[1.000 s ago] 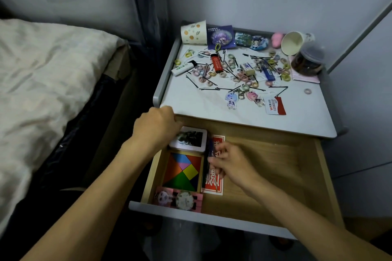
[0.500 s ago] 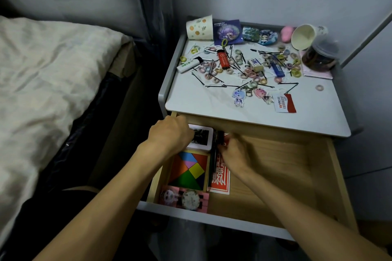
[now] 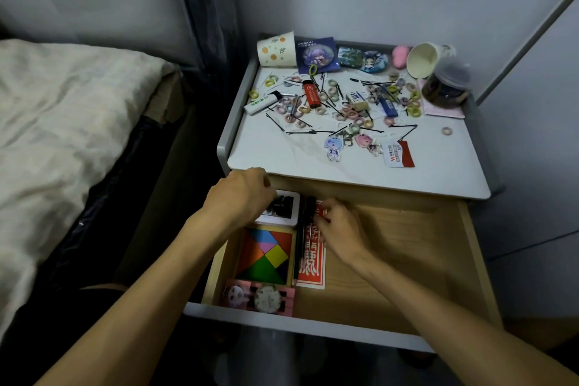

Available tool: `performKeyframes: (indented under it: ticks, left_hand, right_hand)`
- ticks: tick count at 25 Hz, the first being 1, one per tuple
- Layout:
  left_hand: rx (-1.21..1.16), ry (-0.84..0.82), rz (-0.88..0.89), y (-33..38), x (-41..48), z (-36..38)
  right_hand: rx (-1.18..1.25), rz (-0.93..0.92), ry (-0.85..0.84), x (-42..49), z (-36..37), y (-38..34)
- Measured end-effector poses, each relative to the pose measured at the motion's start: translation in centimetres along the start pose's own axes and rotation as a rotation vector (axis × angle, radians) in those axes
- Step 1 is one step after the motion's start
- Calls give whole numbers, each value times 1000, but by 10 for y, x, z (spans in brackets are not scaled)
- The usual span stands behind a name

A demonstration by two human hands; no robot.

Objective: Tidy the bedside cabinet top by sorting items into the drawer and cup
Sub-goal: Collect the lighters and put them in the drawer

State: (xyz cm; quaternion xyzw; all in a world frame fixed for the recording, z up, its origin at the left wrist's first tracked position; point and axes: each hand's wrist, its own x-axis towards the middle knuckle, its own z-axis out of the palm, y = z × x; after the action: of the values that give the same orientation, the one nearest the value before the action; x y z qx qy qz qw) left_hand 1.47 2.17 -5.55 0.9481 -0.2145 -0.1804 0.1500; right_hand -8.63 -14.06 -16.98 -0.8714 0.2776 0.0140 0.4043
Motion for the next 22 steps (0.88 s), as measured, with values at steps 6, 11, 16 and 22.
performKeyframes:
  ticks: [6,11,16,22]
  left_hand:
    - [-468,122,142,30,-1,-24]
    - [-897,129,112,58,35,-56]
    - [-428,361,109,64,99,-63]
    - [120,268,78,43,158,-55]
  right_hand:
    - [-31,-277,67,-22,-65,-31]
    - [-303,-244,297,63,-155,-53]
    - [-588,-89,302,152,-191,-54]
    - [-495,0,266,175,-189,-51]
